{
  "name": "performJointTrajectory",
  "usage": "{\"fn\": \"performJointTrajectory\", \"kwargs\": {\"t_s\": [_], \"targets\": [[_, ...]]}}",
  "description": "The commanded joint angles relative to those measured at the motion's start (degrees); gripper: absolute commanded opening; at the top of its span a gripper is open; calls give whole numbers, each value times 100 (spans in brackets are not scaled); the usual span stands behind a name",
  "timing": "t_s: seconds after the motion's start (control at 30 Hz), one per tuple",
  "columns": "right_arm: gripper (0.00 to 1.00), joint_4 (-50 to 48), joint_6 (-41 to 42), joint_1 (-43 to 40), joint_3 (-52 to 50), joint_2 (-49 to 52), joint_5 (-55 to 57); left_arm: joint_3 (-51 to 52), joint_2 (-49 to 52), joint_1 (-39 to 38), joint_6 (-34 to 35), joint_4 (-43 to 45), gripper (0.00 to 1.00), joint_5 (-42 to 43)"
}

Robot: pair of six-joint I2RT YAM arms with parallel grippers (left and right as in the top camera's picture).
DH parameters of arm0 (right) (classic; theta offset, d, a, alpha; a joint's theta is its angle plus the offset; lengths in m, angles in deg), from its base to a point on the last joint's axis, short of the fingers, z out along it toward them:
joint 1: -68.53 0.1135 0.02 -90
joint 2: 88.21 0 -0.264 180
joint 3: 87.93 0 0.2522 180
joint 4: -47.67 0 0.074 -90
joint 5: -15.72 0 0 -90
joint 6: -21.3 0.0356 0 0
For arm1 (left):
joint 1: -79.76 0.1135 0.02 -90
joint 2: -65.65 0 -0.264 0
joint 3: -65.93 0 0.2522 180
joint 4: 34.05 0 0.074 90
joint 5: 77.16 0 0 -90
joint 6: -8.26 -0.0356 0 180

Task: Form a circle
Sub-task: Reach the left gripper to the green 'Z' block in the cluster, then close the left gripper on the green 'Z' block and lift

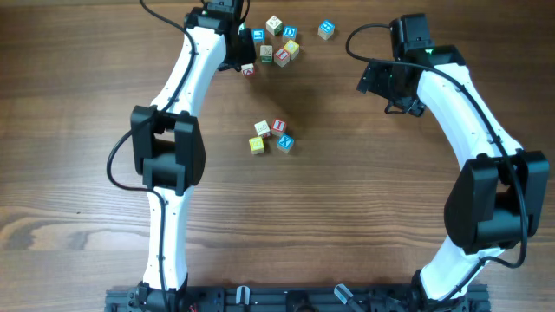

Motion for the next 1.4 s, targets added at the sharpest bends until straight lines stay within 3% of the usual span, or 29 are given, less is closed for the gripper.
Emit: {"fn": "performJointTrajectory", "kwargs": {"t_s": [0.0, 0.13, 0.5, 0.57, 0.63, 1.03, 1.1, 1.2, 1.37], "targets": [[100, -13, -9, 13, 44, 13, 127, -28, 391, 9, 184, 166, 37, -76], [100, -13, -7, 13, 44, 13, 127, -28, 505, 9, 184, 378, 44, -74], [100, -13, -7, 13, 44, 13, 129, 4, 638, -2, 184, 341, 43, -74], [100, -13, -9, 13, 44, 13, 127, 4, 638, -2, 181, 363, 54, -74], [100, -13, -9, 13, 44, 13, 127, 4, 638, -2, 181, 444, 59, -74], [100, -13, -7, 13, 44, 13, 127, 2, 636, 7, 177, 516, 56, 90], [100, -13, -7, 13, 44, 13, 127, 2, 636, 11, 133, 577, 52, 96], [100, -13, -7, 13, 44, 13, 127, -13, 501, 11, -35, 577, 56, 92], [100, -13, -7, 13, 44, 13, 127, -13, 243, 9, -151, 584, 52, 94]]}}
